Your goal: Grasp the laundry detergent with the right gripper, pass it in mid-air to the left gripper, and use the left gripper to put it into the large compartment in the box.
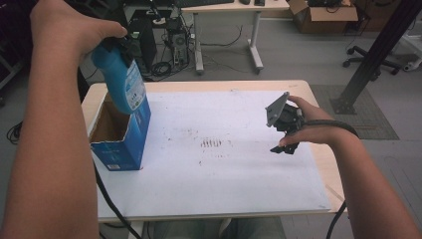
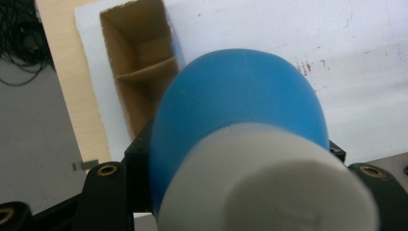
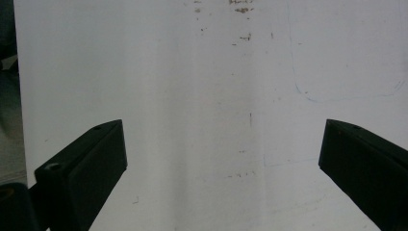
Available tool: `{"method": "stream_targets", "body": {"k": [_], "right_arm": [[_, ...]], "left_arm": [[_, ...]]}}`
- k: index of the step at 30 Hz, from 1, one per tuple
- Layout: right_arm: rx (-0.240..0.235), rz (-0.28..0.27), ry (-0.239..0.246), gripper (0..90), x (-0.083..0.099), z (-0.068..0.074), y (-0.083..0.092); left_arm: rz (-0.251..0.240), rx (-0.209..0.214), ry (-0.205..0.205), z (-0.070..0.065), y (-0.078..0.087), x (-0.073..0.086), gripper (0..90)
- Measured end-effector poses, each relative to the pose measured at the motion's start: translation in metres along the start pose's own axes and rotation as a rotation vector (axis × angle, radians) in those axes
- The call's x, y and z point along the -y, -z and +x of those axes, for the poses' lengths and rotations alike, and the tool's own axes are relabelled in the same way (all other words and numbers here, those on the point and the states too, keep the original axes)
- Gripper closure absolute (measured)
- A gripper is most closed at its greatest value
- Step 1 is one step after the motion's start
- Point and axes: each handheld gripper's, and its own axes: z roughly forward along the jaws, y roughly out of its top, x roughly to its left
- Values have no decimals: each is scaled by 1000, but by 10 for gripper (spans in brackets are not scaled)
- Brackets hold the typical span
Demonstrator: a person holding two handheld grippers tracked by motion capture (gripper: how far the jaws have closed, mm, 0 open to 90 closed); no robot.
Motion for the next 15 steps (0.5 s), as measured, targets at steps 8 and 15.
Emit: {"method": "stream_targets", "body": {"k": [8, 15], "right_arm": [[-5, 8, -3, 29, 1, 0, -2], [0, 6, 4, 29, 1, -1, -2]], "left_arm": [[9, -28, 82, 25, -6, 6, 388], [13, -33, 119, 43, -16, 11, 388]]}}
